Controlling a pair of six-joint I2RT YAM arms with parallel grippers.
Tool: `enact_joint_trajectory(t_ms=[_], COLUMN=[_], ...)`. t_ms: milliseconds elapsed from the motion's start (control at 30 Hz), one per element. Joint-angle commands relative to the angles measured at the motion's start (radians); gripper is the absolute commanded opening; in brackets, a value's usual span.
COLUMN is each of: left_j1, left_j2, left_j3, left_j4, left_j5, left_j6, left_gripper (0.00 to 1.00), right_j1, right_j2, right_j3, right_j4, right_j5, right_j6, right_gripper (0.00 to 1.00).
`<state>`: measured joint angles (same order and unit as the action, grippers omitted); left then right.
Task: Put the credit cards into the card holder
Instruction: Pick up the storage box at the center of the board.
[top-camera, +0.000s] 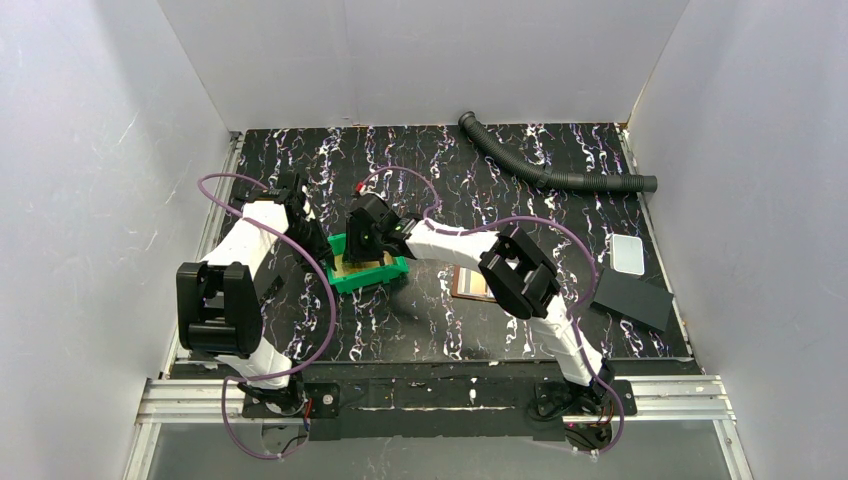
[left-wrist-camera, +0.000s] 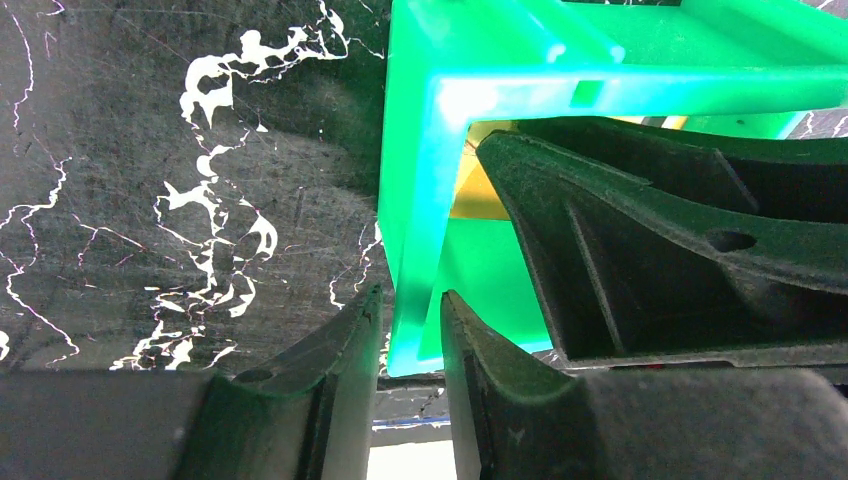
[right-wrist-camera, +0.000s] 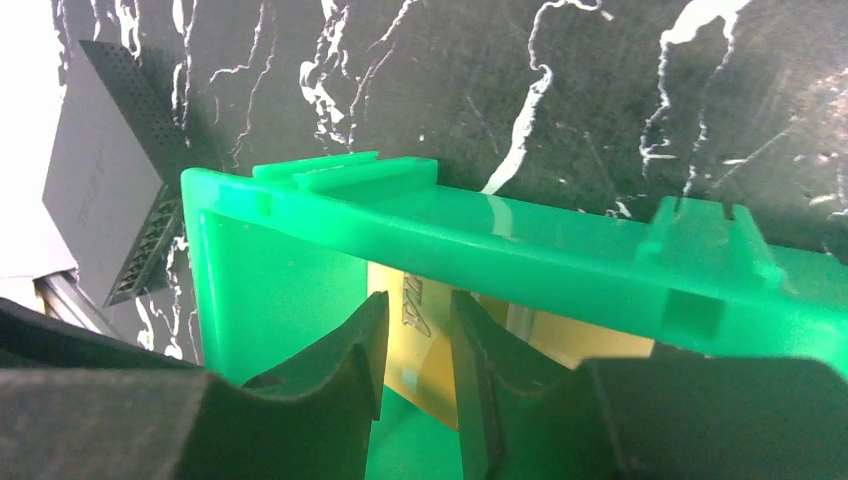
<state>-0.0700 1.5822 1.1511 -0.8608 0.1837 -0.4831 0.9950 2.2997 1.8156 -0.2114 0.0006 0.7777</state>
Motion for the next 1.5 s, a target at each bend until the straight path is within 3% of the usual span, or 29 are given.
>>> enact_joint_trajectory(t_ms=[0,133,200,400,500,567,667,767,933,1033,1300,1467], left_j1=[0.001,0.001,0.000,0.001,0.001,-0.001,-0.004,-0.010,-0.013,-0.022,-0.069,-0.098], left_j2=[-0.005,0.003,0.010,0.039,0.063,0.093,0.125,0.115,0.083,0.018,-0.304,-0.342], left_j3=[-0.006,0.005,0.009,0.032,0.036,0.046,0.067,0.042,0.015,-0.037,-0.295,-0.344], left_j4=[-0.013,0.001,0.008,-0.009,0.005,0.017,0.028,0.083,0.165,0.246,0.557,0.594], left_j5=[0.010,0.059,0.070,-0.005,-0.037,-0.057,-0.096,-0.147,-0.172,-0.226,-0.295,-0.322], left_j6=[0.003,0.003,0.004,0.046,0.057,0.072,0.112,0.161,0.197,0.237,0.262,0.259], left_gripper=[0.30,0.44,0.46,0.42,0.39,0.36,0.23,0.14,0.00,0.00,0.00,0.00], right_j1=[-0.013,-0.012,-0.012,-0.029,-0.081,-0.149,-0.232,-0.234,-0.239,-0.235,-0.154,-0.064], right_j2=[-0.017,-0.028,-0.036,-0.111,-0.169,-0.188,-0.195,-0.250,-0.374,-0.419,-0.573,-0.580], right_j3=[0.001,0.021,0.042,0.140,0.100,0.070,0.049,0.011,-0.186,-0.294,-0.575,-0.628], right_j4=[-0.068,-0.090,-0.104,-0.266,-0.292,-0.305,-0.377,-0.411,-0.210,-0.103,0.253,0.410], right_j5=[0.057,0.060,0.035,-0.013,-0.071,-0.197,-0.357,-0.288,-0.311,-0.322,-0.189,-0.074], right_j6=[-0.078,-0.161,-0.216,-0.359,-0.301,-0.255,-0.282,-0.400,-0.360,-0.286,-0.153,-0.193], right_gripper=[0.43,0.45,0.45,0.52,0.56,0.59,0.61,0.66,0.81,0.85,0.70,0.69])
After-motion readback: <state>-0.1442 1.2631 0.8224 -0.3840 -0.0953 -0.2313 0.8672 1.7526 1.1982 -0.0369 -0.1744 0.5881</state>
